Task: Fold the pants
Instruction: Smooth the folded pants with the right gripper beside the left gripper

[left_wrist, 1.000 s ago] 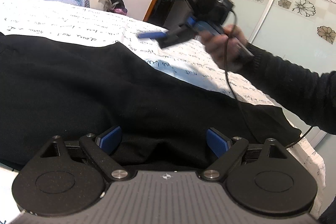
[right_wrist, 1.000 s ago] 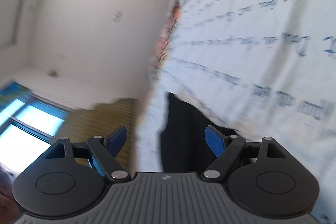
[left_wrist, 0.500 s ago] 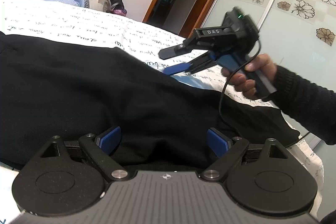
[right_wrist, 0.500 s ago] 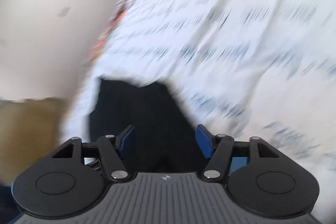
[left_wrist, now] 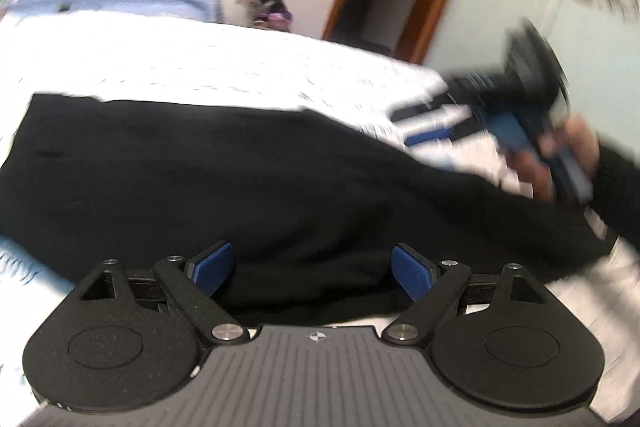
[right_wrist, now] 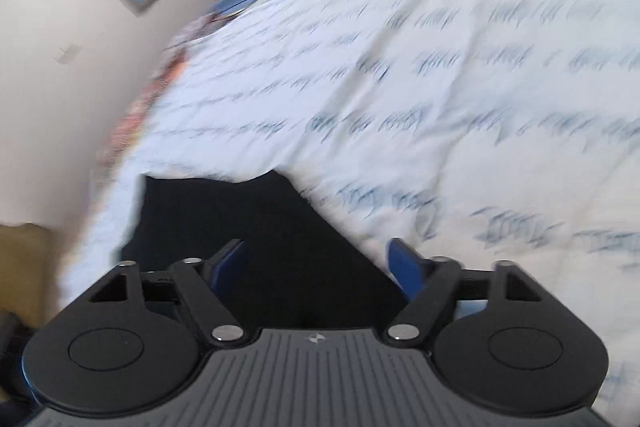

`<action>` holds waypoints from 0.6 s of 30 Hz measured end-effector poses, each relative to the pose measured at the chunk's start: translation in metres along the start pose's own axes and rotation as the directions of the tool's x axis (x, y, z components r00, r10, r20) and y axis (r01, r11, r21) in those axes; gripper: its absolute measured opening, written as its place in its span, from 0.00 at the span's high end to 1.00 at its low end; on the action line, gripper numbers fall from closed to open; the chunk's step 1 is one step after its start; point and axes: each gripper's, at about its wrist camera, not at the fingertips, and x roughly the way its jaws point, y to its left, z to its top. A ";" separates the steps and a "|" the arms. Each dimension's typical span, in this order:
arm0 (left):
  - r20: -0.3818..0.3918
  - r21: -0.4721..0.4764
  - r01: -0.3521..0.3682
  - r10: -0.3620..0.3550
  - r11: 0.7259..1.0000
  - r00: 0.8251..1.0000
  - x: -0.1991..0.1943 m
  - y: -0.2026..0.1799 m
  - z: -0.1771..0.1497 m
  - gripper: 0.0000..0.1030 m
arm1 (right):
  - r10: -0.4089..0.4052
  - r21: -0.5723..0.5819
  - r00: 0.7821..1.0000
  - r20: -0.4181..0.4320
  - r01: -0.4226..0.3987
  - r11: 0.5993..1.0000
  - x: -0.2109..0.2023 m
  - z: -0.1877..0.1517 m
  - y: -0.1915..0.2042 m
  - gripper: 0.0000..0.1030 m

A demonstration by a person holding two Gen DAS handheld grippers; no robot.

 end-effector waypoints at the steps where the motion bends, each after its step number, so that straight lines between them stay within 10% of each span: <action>1: 0.017 -0.057 0.018 -0.017 0.998 1.000 -0.006 0.009 0.003 0.11 | 0.046 -0.020 0.999 -0.014 -0.046 0.999 -0.001 -0.004 0.009 0.20; 5: 0.039 -0.182 -0.004 0.011 0.983 0.999 0.000 0.034 0.009 0.04 | 0.271 0.045 0.951 -0.150 -0.267 0.963 0.015 -0.032 0.030 0.16; 9: 0.006 -0.228 -0.014 0.015 0.974 1.000 0.013 0.052 0.005 0.05 | 0.078 0.062 0.996 -0.041 -0.075 0.995 0.007 -0.052 0.010 0.22; 12: -0.001 -0.198 -0.060 0.061 0.978 0.998 0.004 0.043 0.011 0.07 | -0.097 0.120 0.992 0.083 0.087 0.989 -0.027 -0.068 0.023 0.17; 15: 0.036 -0.176 -0.019 0.026 0.984 0.999 -0.002 0.037 0.018 0.06 | 0.116 0.132 0.987 0.109 -0.130 0.983 -0.038 -0.087 0.039 0.08; 18: -0.010 -0.146 -0.088 0.088 0.985 0.996 0.011 0.044 0.021 0.05 | 0.372 0.200 0.920 0.122 -0.390 0.899 -0.017 -0.103 0.050 0.04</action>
